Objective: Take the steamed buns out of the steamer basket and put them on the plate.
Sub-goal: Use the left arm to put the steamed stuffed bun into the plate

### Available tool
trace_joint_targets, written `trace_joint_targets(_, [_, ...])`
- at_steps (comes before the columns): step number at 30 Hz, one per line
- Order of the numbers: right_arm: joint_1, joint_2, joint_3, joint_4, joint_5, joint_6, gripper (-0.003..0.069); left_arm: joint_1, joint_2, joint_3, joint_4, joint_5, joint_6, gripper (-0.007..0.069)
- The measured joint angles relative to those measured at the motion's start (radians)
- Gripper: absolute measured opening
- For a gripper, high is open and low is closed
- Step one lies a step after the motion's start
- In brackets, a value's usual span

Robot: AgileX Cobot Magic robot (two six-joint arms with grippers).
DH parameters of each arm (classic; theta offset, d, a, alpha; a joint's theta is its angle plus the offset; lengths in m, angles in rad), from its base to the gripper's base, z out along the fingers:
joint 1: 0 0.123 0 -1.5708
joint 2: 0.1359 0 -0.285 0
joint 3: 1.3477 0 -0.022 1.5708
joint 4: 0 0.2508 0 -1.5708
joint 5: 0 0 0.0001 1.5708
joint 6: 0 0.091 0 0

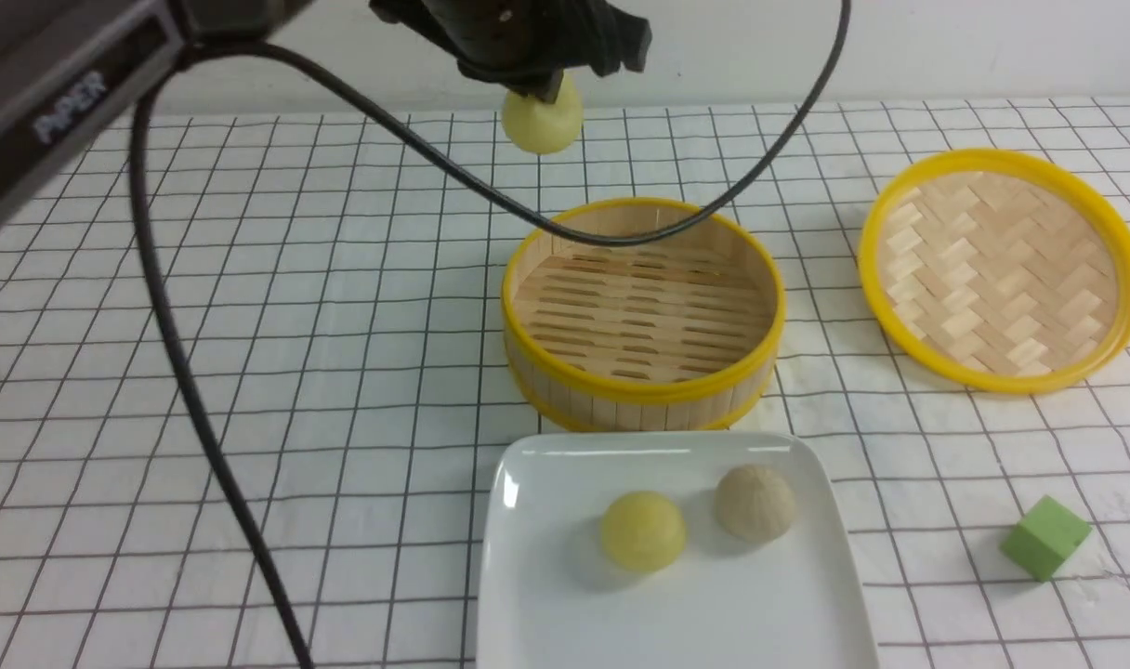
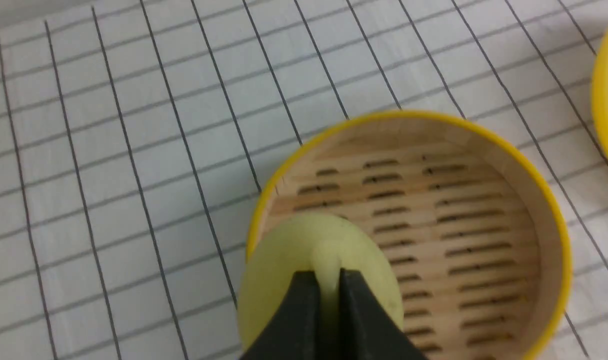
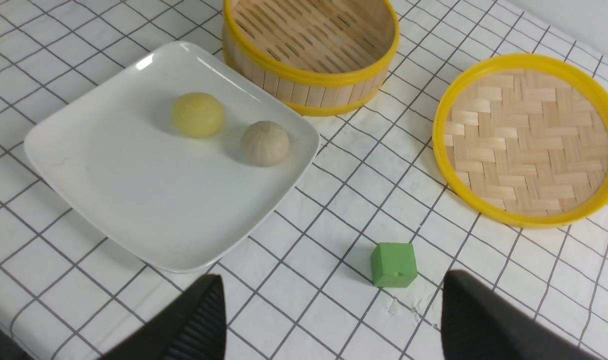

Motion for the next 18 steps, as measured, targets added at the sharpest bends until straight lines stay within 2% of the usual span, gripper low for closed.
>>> trace_joint_targets(1, [0.0,0.0,0.0,0.0,0.0,0.0,0.0558,0.0,-0.003,0.0,-0.008,0.01,0.001,0.003])
trace_joint_targets(4, [0.0,0.0,0.001,0.0,0.0,0.0,0.0558,-0.01,-0.013,0.001,-0.152,0.152,0.014,0.003])
trace_joint_targets(7, [0.0,0.0,0.014,0.0,0.0,0.0,0.0558,-0.049,-0.014,0.036,-0.216,0.154,0.018,0.003])
trace_joint_targets(11, [0.0,0.0,0.029,0.0,0.0,0.0,0.0558,-0.098,-0.015,0.101,-0.229,0.154,0.015,0.003])
trace_joint_targets(18, [0.0,-0.001,0.063,0.016,0.0,0.0,0.0558,-0.144,-0.04,0.341,-0.157,0.153,0.01,0.003])
